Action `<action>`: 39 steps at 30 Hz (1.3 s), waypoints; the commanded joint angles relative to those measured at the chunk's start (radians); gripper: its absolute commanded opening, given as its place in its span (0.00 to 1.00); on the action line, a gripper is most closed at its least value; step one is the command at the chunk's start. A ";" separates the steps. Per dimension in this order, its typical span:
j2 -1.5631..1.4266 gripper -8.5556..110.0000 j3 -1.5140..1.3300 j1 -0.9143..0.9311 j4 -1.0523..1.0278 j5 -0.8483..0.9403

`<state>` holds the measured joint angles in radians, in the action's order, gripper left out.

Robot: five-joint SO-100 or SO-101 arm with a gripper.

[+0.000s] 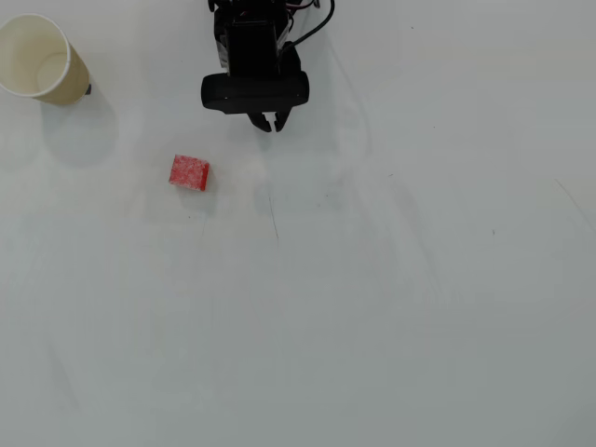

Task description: Pick up the cube and drop it in the cup.

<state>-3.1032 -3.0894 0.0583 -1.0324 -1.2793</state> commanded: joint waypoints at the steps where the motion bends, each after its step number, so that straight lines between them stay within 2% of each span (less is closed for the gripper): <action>1: -0.034 0.07 -0.032 -0.003 -0.002 0.003; 39: -0.034 0.07 -0.032 0.017 -0.006 0.003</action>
<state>-3.1032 -3.0894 0.0583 -1.0354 -1.2793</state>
